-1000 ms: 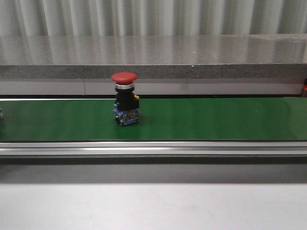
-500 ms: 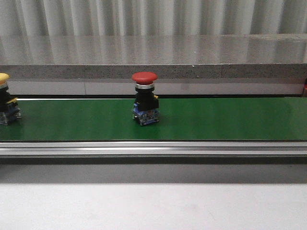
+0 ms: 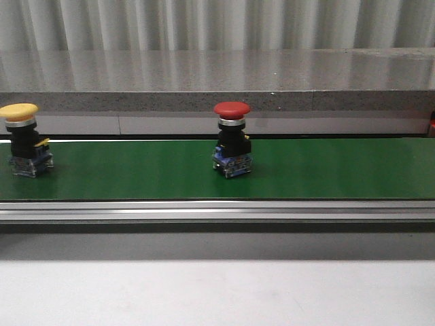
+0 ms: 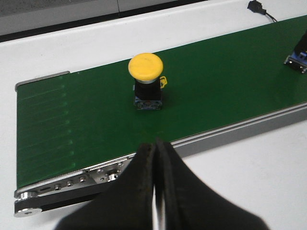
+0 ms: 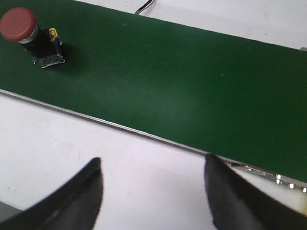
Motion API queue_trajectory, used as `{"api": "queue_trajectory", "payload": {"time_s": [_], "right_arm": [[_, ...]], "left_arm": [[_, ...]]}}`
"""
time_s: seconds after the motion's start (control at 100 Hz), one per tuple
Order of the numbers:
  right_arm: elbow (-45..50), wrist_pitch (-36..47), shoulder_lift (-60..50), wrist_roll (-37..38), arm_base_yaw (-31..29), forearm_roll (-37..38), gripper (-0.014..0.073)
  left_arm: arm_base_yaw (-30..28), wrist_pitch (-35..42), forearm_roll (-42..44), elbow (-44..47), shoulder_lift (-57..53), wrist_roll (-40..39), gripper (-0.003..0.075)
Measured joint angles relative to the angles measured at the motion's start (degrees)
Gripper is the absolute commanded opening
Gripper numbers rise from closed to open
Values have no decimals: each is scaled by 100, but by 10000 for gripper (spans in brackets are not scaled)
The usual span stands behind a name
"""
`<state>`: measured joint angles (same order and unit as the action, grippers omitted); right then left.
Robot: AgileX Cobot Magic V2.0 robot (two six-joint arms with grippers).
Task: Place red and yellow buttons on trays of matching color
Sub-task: 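Lower the right gripper onto the red button on the belt and lift it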
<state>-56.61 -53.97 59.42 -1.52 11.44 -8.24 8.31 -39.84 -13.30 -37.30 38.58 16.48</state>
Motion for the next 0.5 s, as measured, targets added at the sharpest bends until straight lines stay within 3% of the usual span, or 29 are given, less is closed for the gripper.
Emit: {"api": "queue_trajectory", "payload": {"time_s": [0.5], "right_arm": [[-1925,-950,2416,-163,967,-108,655]], "left_arm": [[0,-1,0,0,0,9,-20]]}}
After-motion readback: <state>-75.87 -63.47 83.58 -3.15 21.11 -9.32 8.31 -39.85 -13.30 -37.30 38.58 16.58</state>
